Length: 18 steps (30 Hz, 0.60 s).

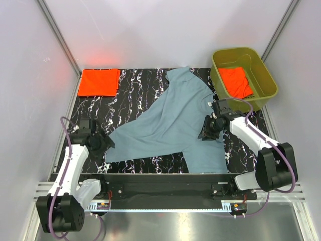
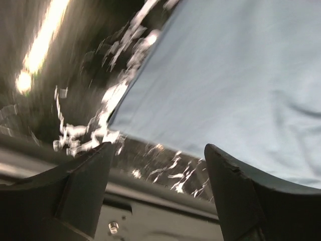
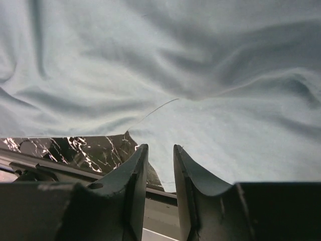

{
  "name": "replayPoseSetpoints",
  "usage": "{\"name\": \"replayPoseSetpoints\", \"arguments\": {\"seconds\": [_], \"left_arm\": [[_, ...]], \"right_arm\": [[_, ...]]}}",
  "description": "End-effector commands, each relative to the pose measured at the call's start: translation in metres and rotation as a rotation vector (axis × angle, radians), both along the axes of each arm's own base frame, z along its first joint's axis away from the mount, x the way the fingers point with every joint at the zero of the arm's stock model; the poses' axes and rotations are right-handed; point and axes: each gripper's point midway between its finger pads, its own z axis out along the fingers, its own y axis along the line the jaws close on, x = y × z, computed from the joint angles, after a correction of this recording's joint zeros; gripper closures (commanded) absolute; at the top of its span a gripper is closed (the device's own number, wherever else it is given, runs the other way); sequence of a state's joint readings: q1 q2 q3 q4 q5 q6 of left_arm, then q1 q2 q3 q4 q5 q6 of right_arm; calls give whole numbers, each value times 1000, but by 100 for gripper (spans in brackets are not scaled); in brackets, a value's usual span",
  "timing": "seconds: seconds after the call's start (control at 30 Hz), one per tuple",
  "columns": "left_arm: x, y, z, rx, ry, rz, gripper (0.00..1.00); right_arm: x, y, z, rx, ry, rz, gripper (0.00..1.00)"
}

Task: Fold and stack the t-shirts

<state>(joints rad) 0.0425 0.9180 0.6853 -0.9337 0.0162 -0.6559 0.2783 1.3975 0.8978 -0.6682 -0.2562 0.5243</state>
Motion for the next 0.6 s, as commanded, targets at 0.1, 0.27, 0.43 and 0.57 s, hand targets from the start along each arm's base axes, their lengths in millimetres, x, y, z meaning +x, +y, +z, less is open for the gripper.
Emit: {"name": "replayPoseSetpoints", "arguments": {"seconds": [0.1, 0.27, 0.43, 0.57], "left_arm": [[-5, -3, -24, -114, 116, 287, 27], [-29, -3, -54, -171, 291, 461, 34], [-25, 2, -60, -178, 270, 509, 45], [-25, 7, -63, -161, 269, 519, 47]], "right_arm": [[-7, 10, 19, 58, -32, 26, 65], [-10, 9, 24, 63, -54, 19, 65], [-10, 5, 27, 50, -74, 13, 65], [-11, 5, 28, 49, -82, 14, 65]]}}
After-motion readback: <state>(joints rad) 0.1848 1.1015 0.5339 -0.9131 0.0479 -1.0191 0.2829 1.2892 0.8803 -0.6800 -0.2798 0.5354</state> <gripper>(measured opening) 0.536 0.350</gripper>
